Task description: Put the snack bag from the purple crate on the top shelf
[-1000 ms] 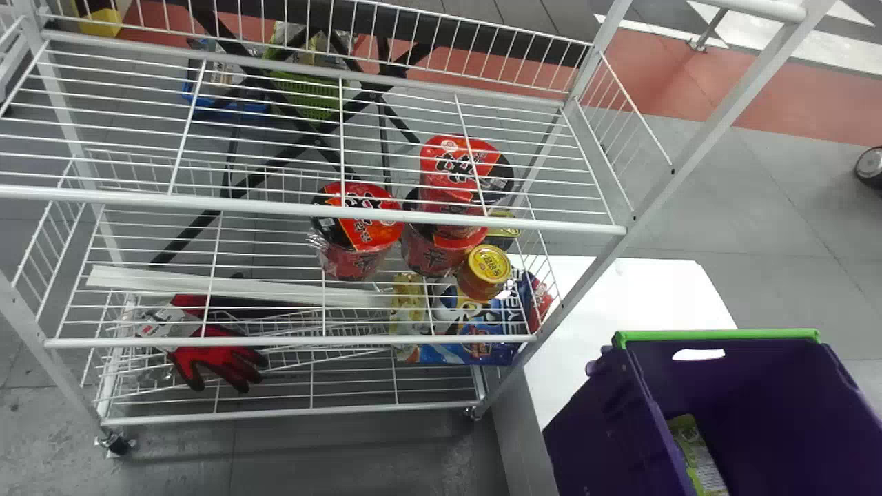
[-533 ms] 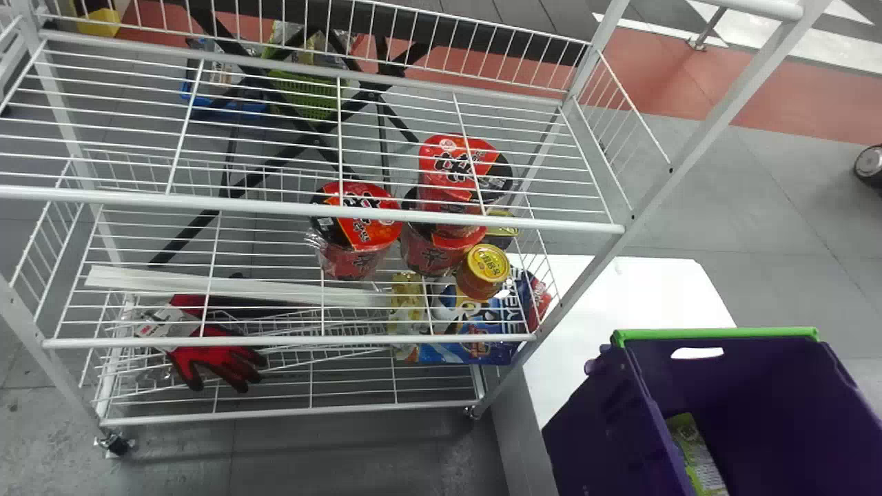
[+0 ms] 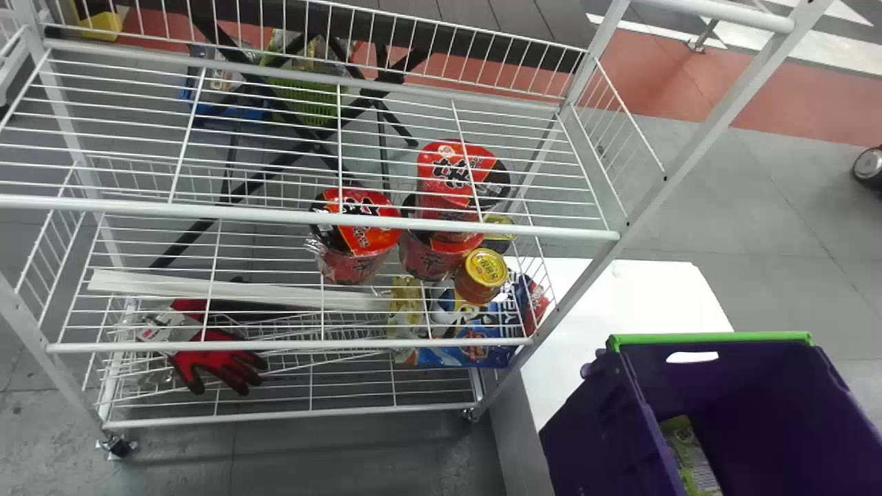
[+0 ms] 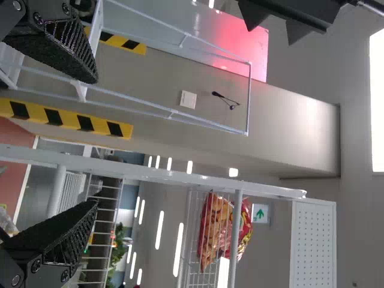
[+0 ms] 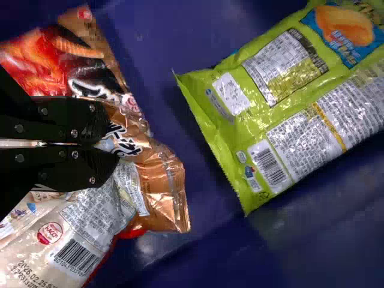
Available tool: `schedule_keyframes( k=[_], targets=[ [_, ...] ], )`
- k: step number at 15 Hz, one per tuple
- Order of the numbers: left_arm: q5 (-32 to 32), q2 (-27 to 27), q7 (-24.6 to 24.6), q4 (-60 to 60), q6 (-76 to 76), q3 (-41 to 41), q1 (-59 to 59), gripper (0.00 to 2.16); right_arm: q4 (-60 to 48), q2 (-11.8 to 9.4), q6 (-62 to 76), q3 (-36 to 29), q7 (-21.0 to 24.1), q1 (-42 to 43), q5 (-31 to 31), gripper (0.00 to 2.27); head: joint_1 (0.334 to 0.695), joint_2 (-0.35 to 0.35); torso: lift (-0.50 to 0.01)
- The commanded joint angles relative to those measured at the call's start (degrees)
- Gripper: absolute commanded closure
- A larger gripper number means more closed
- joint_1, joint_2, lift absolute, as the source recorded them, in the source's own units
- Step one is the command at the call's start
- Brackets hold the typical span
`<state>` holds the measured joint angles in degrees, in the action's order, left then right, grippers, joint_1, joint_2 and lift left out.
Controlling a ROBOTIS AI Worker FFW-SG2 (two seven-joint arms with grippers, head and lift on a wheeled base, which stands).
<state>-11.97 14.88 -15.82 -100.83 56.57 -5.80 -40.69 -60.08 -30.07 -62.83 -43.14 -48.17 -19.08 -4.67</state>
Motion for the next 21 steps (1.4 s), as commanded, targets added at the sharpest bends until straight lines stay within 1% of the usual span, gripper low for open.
schedule_keyframes(
  k=[1, 5, 8, 10, 12, 14, 18, 21],
  targets=[
    [0.02, 0.06, 0.0, -0.25, -0.11, -0.09, -0.09, 0.09, -1.45, 0.1, -3.75, -1.07, -0.34, -0.17, 0.71, 2.22, 0.695, -0.35, -0.425],
    [0.37, 0.15, 0.0, -1.65, -0.46, 0.26, -1.23, 0.09, -3.55, 0.18, -5.16, -1.51, -0.34, -0.78, 0.8, 2.22, 0.695, -0.35, -0.409],
    [0.72, 0.23, 0.0, -3.41, -0.64, 0.26, -2.37, 0.09, -6.28, 0.36, -6.74, -2.12, -0.69, -2.36, 2.64, 2.22, 0.695, -0.35, -0.397],
    [0.99, 0.41, 0.0, -4.64, -0.81, 0.26, -3.08, 0.09, -7.16, 0.45, -6.91, -2.56, -0.96, -2.72, 2.82, 2.22, 0.695, -0.35, -0.389],
    [1.34, 0.59, 0.0, -5.26, -0.81, 0.08, -3.51, 0.09, -9.71, 1.33, -6.91, -3.18, -0.96, -4.21, 3.35, 2.22, 0.695, -0.35, -0.381],
    [1.34, 0.85, 0.0, -5.52, -1.16, -0.09, -3.6, 0.09, -11.73, 1.77, -6.91, -3.61, -0.96, -5.62, 4.75, 2.22, 0.695, -0.35, -0.373],
    [1.34, 0.94, 0.0, -5.7, -1.34, -0.09, -3.95, 0.09, -15.6, 3.17, -8.32, -3.53, -0.96, -6.32, 4.93, 2.22, 0.695, -0.35, -0.357],
    [1.34, 1.2, 0.0, -6.22, -1.51, 0.17, -4.48, 0.09, -16.65, 3.26, -9.9, -3.53, -1.05, -6.32, 5.02, 2.22, 0.695, -0.35, -0.345]
  ],
)
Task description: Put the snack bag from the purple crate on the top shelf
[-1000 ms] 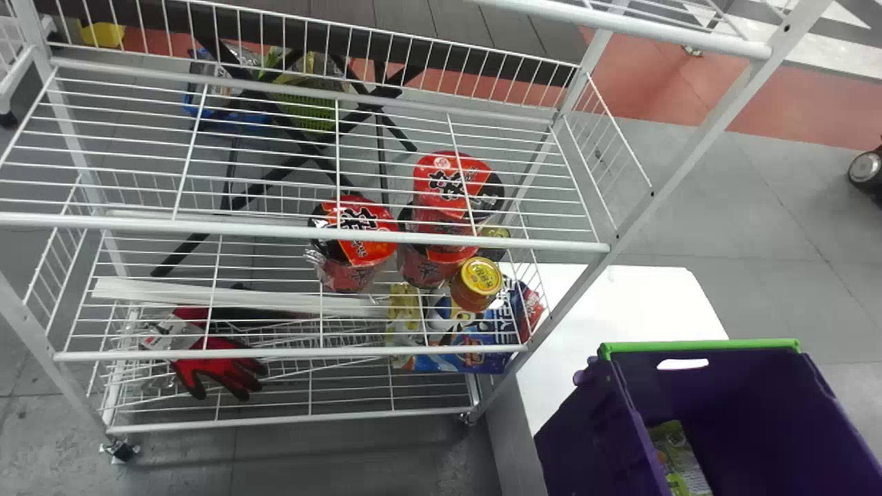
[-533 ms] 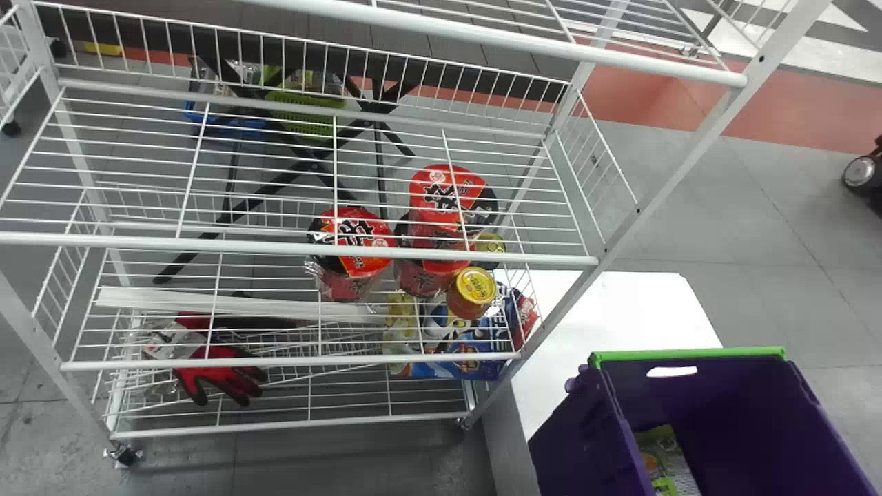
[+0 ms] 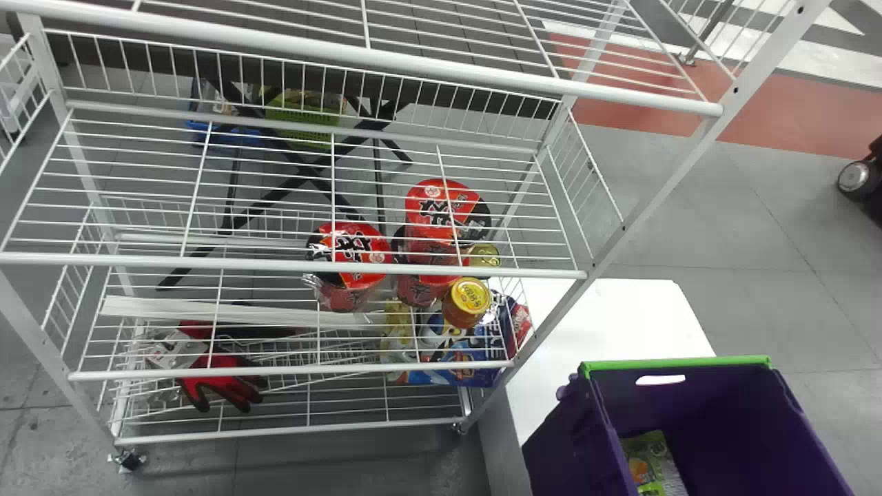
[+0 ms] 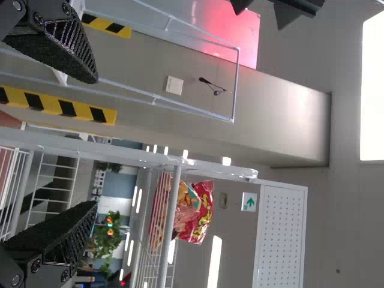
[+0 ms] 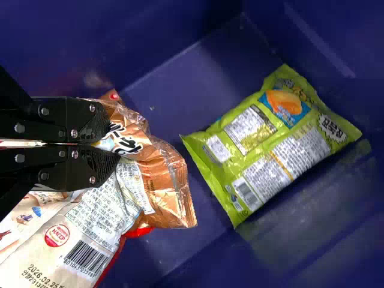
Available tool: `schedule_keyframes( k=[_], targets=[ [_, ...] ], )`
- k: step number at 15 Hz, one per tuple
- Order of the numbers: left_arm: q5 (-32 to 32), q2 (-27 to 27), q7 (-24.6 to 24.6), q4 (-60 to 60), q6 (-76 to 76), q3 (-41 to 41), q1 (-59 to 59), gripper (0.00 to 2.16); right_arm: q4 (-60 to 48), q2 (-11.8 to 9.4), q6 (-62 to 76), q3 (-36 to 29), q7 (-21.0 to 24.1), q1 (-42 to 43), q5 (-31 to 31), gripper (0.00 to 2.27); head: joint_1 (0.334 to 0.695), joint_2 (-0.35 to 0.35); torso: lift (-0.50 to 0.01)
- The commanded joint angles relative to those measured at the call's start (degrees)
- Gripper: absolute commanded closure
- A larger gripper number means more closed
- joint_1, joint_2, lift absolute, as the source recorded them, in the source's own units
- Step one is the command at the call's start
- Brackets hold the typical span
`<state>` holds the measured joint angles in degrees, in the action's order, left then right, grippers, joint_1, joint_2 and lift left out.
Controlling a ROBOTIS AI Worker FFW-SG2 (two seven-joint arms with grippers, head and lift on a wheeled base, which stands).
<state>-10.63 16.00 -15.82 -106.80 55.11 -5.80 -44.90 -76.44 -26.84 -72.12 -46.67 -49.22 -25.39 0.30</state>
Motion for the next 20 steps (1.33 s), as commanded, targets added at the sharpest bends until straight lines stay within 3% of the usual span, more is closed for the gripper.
schedule_keyframes(
  k=[1, 20],
  targets=[
    [0.0, 0.08, 0.0, -0.34, -0.05, 0.17, -0.28, 0.09, -0.29, 0.03, -0.44, 0.0, 0.0, -0.01, 0.05, 2.22, 0.695, -0.35, -0.341],
    [2.02, -0.18, -0.79, -0.69, 0.65, -1.32, -0.98, 0.09, -0.29, 0.21, 1.67, -0.18, 0.0, -0.19, 0.75, 2.22, 0.695, -0.35, -0.265]
  ],
)
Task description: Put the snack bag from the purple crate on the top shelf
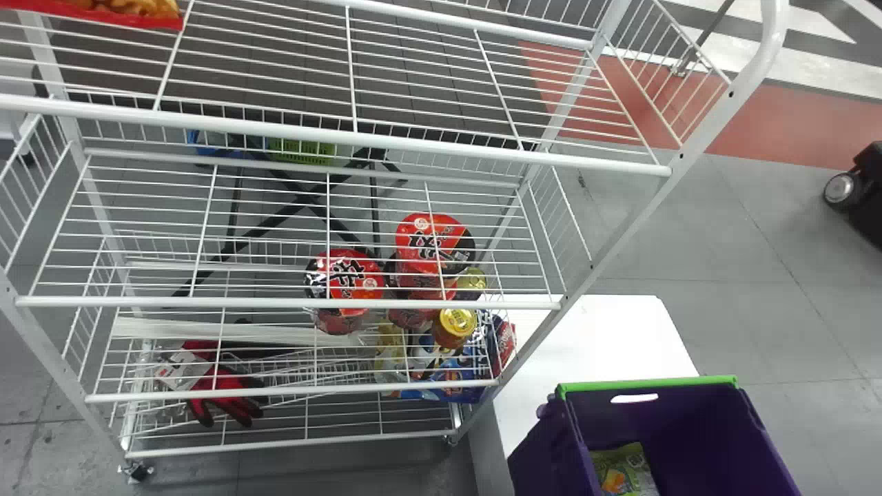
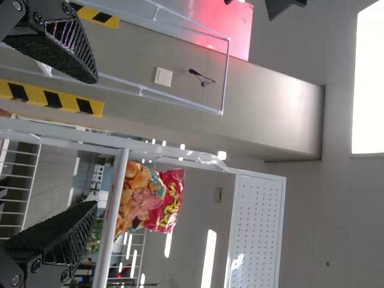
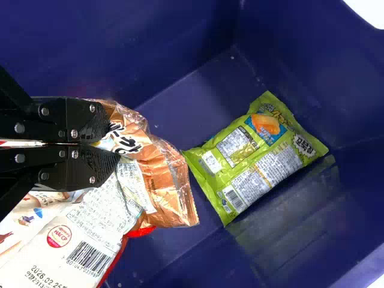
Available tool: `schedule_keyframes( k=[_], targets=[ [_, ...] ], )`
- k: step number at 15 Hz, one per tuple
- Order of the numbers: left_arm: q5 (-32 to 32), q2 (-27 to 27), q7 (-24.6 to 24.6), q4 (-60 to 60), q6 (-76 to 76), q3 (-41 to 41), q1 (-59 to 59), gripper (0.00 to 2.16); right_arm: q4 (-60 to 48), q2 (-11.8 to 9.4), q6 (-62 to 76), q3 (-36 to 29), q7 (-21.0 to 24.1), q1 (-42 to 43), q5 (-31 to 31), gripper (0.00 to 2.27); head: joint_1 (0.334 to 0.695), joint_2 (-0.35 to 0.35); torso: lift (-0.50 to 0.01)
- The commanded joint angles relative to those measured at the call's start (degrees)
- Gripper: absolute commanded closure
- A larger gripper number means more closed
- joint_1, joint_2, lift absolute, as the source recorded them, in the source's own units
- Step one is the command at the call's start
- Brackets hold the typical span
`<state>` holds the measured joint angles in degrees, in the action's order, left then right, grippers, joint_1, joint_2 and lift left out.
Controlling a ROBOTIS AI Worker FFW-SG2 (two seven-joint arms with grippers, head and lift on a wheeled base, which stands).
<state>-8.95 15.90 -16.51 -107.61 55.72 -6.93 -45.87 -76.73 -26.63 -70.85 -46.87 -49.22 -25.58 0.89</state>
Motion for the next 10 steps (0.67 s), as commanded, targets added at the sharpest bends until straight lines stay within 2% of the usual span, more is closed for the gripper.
schedule_keyframes(
  k=[1, 10],
  targets=[
    [0.42, 0.01, -0.11, 0.12, 0.04, -0.18, -0.09, 0.09, 0.0, 0.0, 0.4, 0.02, 0.0, 0.0, 0.16, 2.22, 0.695, -0.35, -0.261],
    [0.77, -0.16, -0.11, 0.12, 0.04, -0.36, -0.01, 0.09, 0.26, 0.0, 1.1, 0.55, 0.17, -0.09, 0.34, 2.22, 0.695, -0.35, -0.225]
  ],
)
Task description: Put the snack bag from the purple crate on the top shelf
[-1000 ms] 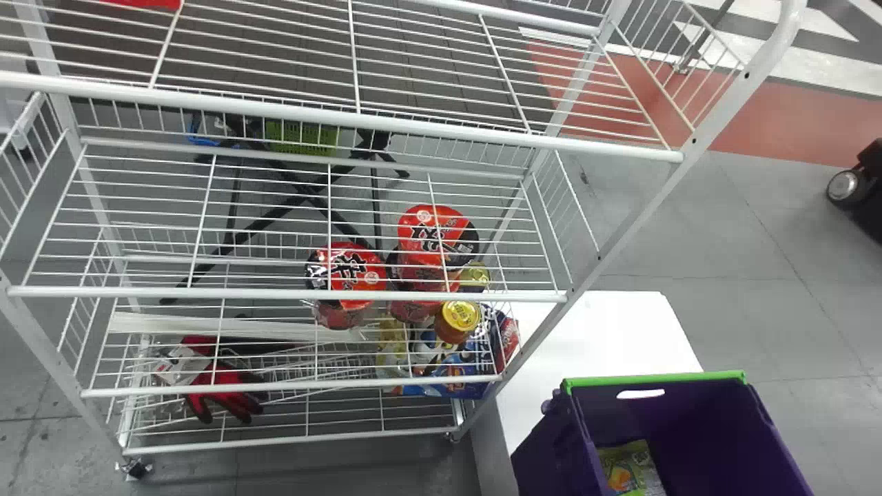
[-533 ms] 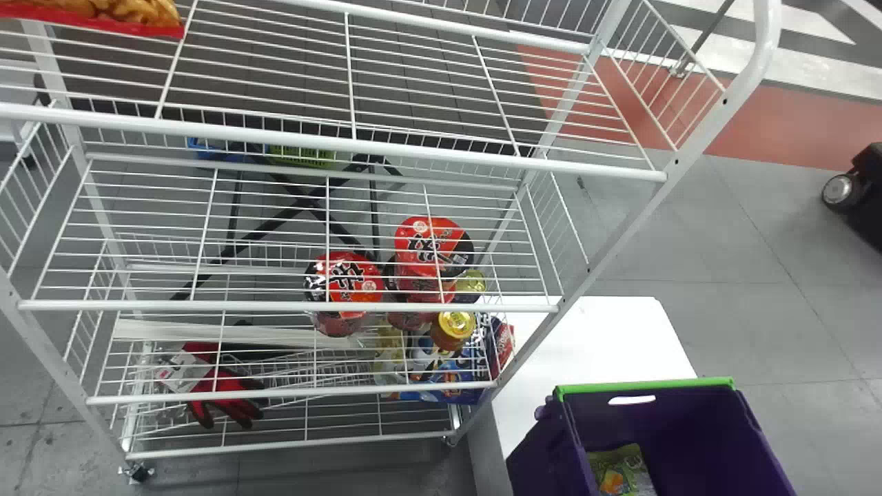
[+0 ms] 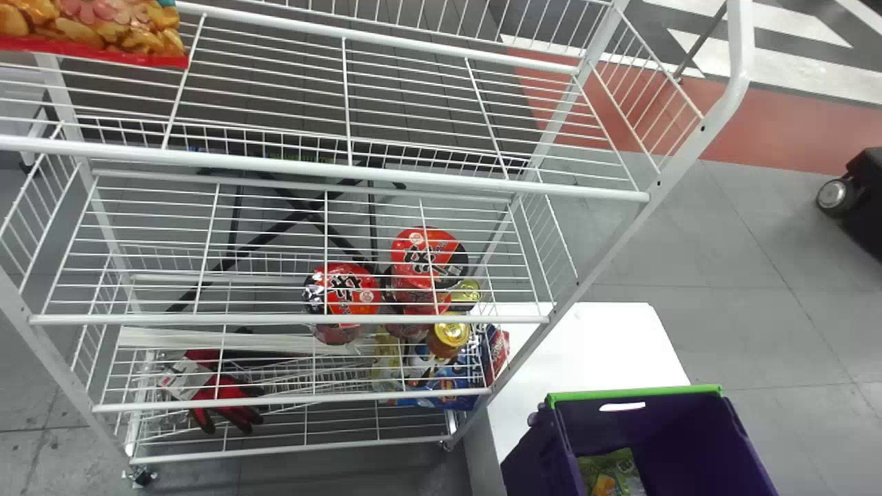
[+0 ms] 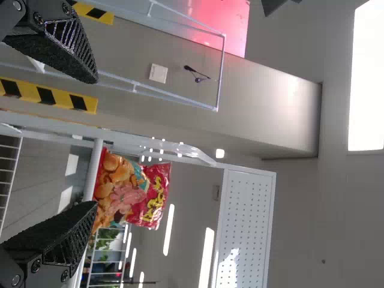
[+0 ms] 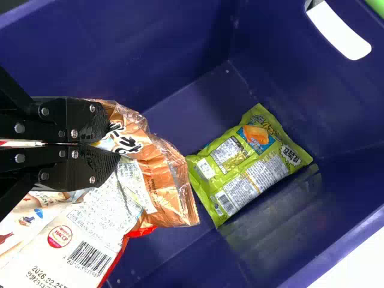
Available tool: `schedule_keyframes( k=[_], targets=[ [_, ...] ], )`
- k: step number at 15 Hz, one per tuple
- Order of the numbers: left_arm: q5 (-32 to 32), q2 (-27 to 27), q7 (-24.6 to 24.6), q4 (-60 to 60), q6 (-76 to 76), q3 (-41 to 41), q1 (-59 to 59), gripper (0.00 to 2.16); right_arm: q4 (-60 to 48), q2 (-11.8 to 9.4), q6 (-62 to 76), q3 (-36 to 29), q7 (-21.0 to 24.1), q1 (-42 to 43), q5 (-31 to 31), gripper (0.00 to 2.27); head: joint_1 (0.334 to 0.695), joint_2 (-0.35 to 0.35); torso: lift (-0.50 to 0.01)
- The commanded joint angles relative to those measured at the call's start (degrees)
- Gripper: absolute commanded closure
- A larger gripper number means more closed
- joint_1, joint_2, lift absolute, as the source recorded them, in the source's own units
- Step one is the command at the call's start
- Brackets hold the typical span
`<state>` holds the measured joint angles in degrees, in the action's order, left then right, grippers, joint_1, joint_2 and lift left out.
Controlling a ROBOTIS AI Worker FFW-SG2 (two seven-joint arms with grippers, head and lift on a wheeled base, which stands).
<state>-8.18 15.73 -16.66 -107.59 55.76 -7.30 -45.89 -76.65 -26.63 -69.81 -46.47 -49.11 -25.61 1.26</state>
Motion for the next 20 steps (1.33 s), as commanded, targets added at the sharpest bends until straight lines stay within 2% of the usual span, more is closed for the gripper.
schedule_keyframes(
  k=[1, 20],
  targets=[
    [0.01, 0.0, -0.04, 0.19, 0.0, 0.0, 0.1, 0.09, 0.27, 0.0, 0.23, 0.15, 0.07, 0.04, -0.03, 2.22, 0.695, -0.35, -0.221],
    [1.06, -0.09, -0.48, -0.51, -0.18, -1.32, -0.25, 0.09, 0.36, -0.18, 1.82, -0.46, 0.33, -1.1, 0.15, 2.22, 0.695, -0.35, -0.145]
  ],
)
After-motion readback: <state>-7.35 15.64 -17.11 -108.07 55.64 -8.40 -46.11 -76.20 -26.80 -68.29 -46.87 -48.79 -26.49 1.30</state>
